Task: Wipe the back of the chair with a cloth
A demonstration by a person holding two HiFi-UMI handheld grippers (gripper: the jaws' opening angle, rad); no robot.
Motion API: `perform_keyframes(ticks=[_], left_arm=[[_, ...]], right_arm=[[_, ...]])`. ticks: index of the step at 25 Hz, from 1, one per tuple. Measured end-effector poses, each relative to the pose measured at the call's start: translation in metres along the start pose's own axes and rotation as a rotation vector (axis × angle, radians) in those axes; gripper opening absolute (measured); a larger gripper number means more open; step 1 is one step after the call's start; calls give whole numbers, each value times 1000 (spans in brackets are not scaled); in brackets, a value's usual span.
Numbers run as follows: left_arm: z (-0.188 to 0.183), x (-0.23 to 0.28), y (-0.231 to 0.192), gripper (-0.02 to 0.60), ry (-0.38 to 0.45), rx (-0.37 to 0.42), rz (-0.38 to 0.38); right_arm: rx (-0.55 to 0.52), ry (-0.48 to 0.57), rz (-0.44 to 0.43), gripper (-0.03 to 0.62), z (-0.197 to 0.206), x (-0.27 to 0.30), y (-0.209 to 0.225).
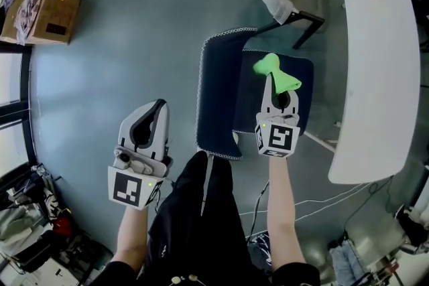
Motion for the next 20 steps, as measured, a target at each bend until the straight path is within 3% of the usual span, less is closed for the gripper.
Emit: perform_keyframes(ticks=[9,12,16,20], left_arm=[[10,-4,-15,2,-26,0,12],[18,-1,-12,123,-65,-13,57],[23,-4,-16,127,-95,-26,72],[32,-1,-14,127,-117,-29,87]], right_arm=[[63,-76,32,18,63,60,2],[71,-86,56,18,72,76,8],[106,-111,82,19,85,101,18],[177,-143,50,18,105,119,20]])
Point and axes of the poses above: the fingertips, and each gripper's own axes: x forward along the fingers, y to its right, z out of its underside, the point moved 4 cm from there along -x, backward along the fingers, and after that the axes turned 9 degrees about -z, right-handed, at the moved point
